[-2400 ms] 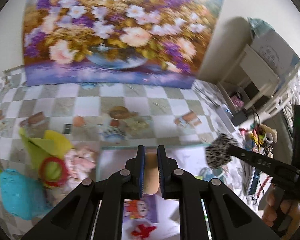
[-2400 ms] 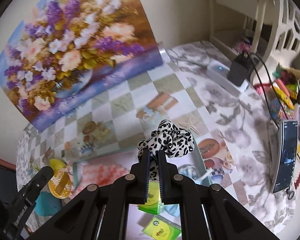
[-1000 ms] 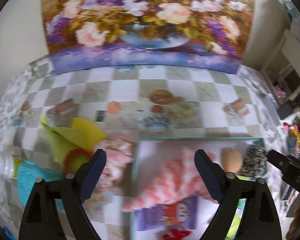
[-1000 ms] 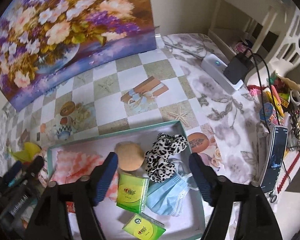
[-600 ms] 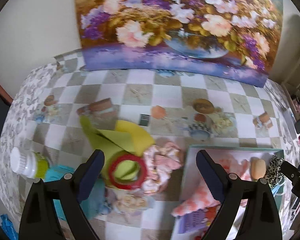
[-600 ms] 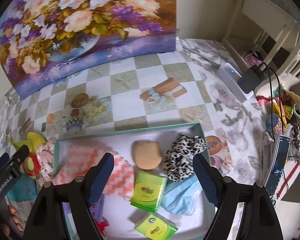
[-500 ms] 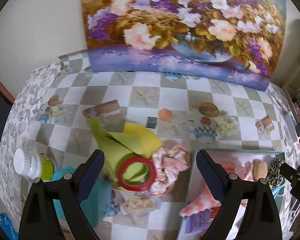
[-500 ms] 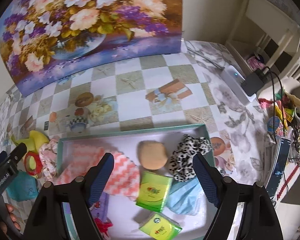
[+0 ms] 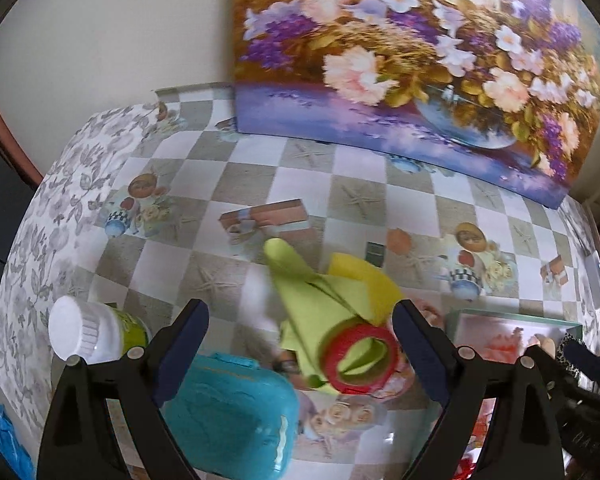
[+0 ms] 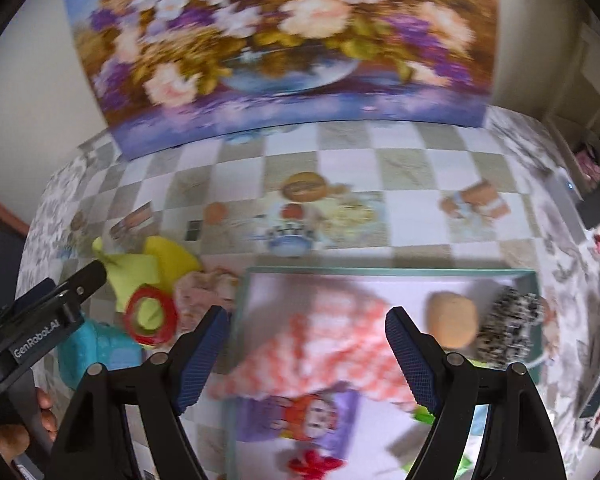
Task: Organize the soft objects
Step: 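Withdraw both tools from the tray toward the pile of remaining items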
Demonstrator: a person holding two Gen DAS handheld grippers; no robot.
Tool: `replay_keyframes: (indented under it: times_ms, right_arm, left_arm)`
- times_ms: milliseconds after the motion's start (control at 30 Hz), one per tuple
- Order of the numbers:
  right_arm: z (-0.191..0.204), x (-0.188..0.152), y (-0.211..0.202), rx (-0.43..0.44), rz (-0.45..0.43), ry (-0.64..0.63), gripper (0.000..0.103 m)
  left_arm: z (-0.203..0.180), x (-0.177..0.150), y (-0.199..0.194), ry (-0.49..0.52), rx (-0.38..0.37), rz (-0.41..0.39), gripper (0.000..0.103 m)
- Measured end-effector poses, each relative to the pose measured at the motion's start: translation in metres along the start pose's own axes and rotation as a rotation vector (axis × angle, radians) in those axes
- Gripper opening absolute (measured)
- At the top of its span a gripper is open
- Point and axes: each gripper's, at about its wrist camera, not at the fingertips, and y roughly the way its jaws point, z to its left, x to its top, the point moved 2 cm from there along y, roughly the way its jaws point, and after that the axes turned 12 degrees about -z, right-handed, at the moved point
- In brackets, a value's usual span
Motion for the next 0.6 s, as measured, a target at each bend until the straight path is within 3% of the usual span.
replay_keyframes:
  times_ms: [300,600]
  right_arm:
    - [0.066,-0.012,0.031,0.142,0.023,-0.07,0.084]
    - [0.098,-0.025,0.05,0.222,0.05,-0.088,0.083]
  left_arm:
    - [0.028,-0.002,0.014,-0.07,0.011,0.022,0.093]
    - [0.046,-0.008,0.031,-0.104,0.033,0.051,0.093]
